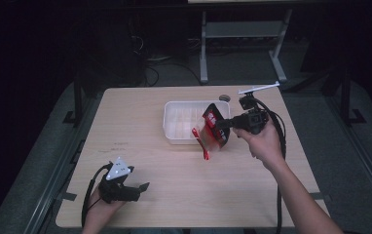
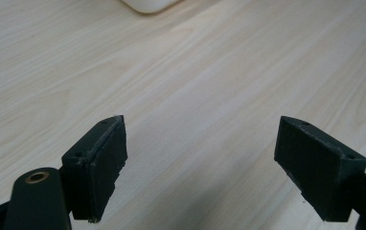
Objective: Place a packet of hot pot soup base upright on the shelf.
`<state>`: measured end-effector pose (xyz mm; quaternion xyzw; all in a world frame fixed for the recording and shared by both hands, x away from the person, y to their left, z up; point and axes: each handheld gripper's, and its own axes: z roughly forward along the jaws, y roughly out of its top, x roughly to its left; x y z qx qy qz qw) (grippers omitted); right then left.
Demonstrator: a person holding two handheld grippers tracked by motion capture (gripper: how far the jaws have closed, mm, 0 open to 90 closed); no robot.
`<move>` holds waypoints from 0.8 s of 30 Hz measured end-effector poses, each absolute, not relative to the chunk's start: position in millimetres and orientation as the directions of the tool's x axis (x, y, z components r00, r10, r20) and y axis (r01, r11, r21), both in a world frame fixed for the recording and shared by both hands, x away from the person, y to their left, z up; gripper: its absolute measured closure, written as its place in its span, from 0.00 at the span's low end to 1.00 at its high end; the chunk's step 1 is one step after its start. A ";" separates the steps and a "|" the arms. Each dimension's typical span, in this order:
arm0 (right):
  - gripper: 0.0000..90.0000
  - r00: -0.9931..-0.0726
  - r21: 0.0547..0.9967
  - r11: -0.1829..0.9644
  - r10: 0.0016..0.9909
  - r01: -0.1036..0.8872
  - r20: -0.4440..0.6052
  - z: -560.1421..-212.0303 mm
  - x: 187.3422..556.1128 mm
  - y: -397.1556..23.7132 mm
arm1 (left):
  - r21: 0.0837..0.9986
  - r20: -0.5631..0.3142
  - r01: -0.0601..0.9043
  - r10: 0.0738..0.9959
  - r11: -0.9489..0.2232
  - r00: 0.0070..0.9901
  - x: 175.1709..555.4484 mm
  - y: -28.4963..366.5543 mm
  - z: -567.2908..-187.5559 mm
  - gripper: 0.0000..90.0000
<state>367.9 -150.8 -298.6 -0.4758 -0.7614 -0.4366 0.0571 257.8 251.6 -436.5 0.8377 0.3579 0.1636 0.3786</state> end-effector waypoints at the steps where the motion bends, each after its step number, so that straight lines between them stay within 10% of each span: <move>1: 0.99 -0.533 0.610 0.164 0.686 0.776 0.494 -296.3 370.5 -150.2 | 0.753 0.007 0.474 0.726 -0.456 0.688 258.5 253.0 -435.8 0.20; 24: 0.99 -0.343 0.612 0.038 0.855 0.790 0.390 -269.9 428.0 -148.7 | 0.773 0.003 0.457 0.723 -0.440 0.690 256.5 252.5 -434.3 0.20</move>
